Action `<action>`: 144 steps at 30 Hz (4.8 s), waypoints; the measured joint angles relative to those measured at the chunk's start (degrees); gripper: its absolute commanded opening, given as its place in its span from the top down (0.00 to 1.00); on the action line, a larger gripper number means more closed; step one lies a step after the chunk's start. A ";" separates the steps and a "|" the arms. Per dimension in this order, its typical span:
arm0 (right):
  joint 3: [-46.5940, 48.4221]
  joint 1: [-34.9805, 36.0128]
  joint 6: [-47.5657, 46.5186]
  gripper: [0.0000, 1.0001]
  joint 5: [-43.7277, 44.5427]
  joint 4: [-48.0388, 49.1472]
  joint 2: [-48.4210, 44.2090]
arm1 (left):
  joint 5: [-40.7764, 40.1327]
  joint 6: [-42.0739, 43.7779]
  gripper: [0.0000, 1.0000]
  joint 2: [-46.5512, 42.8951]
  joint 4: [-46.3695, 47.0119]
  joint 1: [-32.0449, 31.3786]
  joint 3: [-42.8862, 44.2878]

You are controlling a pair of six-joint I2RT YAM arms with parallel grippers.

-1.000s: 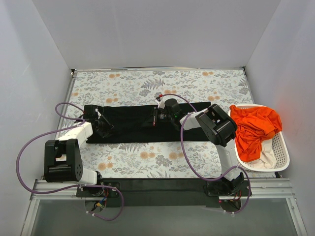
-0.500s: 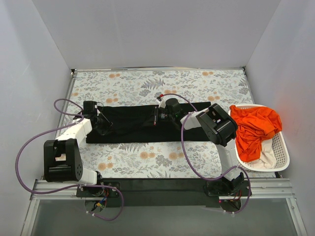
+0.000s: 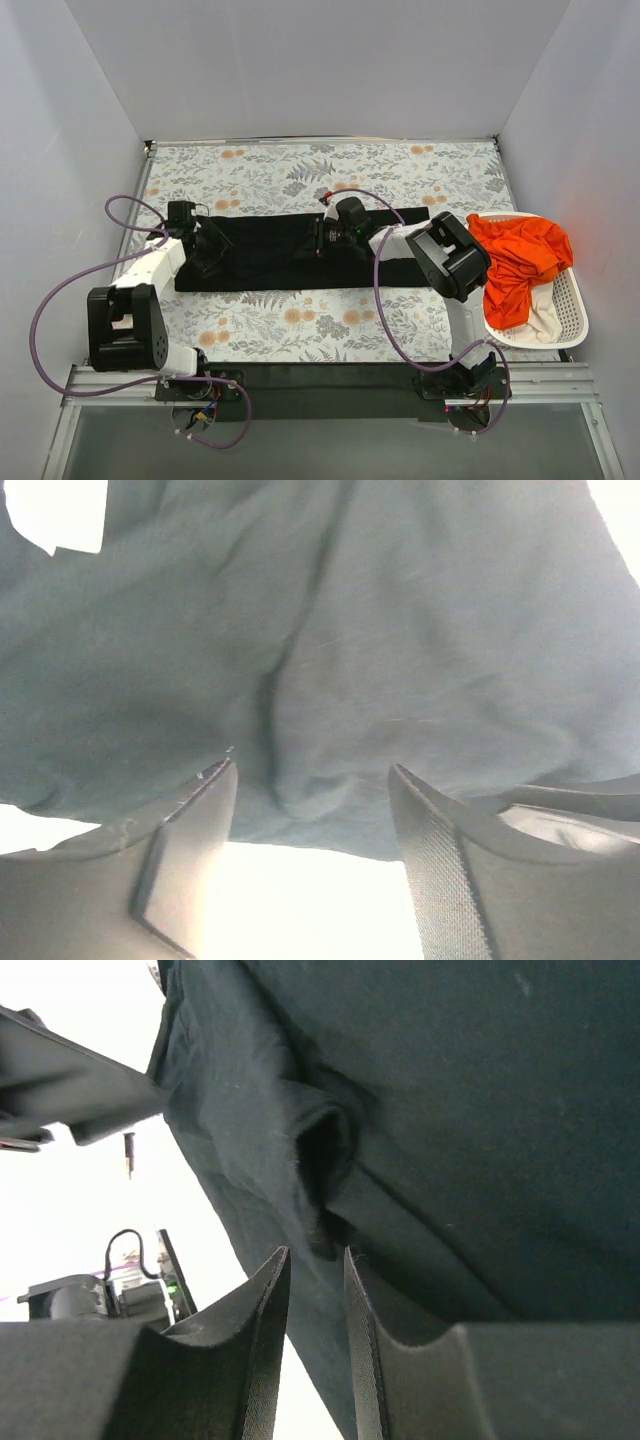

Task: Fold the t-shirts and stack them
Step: Fold the tshirt

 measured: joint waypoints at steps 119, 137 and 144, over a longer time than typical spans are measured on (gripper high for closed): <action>-1.27 21.09 -32.74 0.76 32.22 -59.84 -24.85 | -19.32 15.91 0.02 20.20 17.31 -21.00 42.47; -3.08 25.66 -33.22 0.63 32.59 -62.31 -24.79 | -19.17 3.08 0.02 -5.81 -0.37 -22.01 12.63; -3.50 19.28 -31.65 0.44 37.16 -62.64 -35.30 | -16.26 -5.70 0.06 -13.00 -9.11 -26.91 2.75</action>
